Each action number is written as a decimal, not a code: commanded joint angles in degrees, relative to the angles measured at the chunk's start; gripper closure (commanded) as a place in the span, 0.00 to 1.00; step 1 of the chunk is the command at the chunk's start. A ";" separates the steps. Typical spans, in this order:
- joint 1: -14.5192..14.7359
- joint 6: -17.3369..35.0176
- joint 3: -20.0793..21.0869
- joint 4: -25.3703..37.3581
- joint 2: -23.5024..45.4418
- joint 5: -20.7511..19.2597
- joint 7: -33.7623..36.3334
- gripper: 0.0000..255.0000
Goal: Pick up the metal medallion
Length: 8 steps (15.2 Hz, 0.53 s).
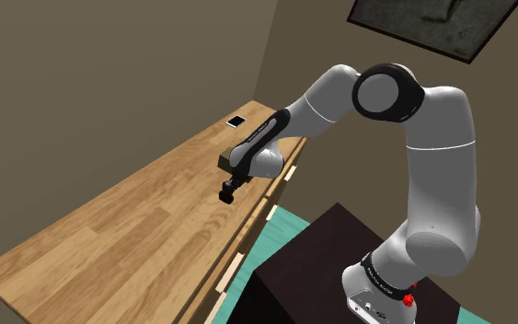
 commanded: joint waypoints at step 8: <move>1.17 -2.57 -1.34 -1.69 -4.13 -0.58 1.45 1.00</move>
